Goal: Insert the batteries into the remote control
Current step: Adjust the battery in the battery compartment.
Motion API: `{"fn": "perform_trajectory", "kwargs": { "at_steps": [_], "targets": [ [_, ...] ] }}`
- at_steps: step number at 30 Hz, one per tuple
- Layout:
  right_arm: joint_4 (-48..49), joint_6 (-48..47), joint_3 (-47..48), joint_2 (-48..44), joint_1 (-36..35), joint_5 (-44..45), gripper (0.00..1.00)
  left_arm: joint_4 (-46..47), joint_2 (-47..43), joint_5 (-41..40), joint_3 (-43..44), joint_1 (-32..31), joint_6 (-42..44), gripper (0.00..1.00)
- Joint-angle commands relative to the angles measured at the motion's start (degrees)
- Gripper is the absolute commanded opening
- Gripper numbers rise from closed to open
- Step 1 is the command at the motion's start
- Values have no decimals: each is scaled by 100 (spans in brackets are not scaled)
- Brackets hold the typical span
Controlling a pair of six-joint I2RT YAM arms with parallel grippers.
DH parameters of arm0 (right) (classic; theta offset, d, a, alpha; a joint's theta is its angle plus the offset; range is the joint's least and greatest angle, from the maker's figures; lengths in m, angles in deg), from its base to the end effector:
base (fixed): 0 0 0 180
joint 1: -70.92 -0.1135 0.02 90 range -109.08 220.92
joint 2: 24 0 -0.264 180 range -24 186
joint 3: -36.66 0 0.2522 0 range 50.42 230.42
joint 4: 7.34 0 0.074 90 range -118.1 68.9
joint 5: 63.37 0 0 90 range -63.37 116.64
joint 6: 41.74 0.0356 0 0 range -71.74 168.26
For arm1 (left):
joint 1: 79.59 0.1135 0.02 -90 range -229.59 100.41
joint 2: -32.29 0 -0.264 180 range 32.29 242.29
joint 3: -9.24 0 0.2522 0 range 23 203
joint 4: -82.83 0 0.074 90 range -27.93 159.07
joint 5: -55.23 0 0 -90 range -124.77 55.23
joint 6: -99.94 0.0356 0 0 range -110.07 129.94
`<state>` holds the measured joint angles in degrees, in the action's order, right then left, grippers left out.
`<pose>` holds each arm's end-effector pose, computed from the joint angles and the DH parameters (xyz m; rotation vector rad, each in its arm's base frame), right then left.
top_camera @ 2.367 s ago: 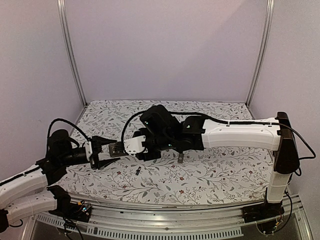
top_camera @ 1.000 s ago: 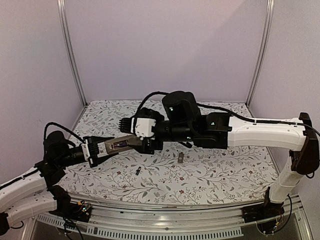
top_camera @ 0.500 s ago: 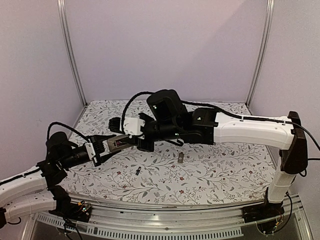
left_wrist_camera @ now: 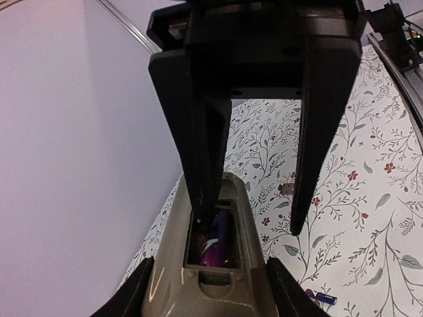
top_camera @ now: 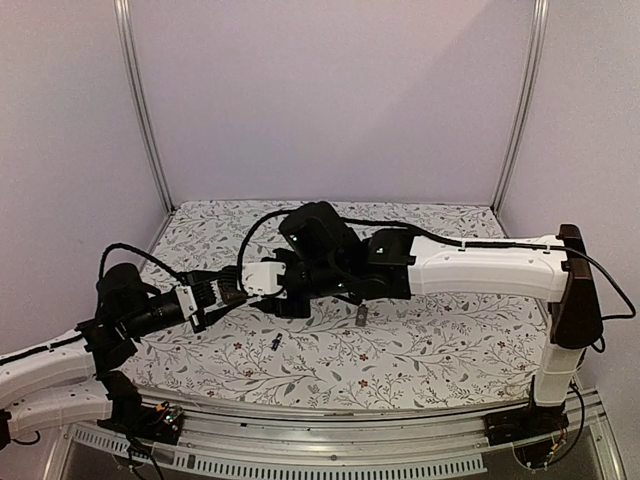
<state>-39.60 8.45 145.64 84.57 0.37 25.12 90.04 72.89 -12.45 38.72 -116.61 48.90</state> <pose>0.1487 0.4240 0.3077 -1.7706 1.2124 0.3435 0.1305 -0.1154 0.2294 1.2284 1.0895 -0.2930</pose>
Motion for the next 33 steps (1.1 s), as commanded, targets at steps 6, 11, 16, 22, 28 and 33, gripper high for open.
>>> {"fn": "perform_trajectory", "kwargs": {
  "at_steps": [6,11,16,22,28,33],
  "targets": [
    [-97,-431,277,392,-56,359,42,232,7,159,176,-97,-76,0],
    [-46,-568,406,542,-56,471,42,317,-5,298,181,-116,-124,0],
    [-147,-684,401,571,-56,449,26,354,-51,390,203,-113,-162,0],
    [-343,-720,224,436,-56,613,17,292,-87,322,168,-118,-2,0],
    [-453,-665,172,355,-56,441,12,328,-29,423,156,-119,66,0],
    [-566,-695,177,409,-56,583,11,312,-67,417,154,-128,129,0]
  ]
}}
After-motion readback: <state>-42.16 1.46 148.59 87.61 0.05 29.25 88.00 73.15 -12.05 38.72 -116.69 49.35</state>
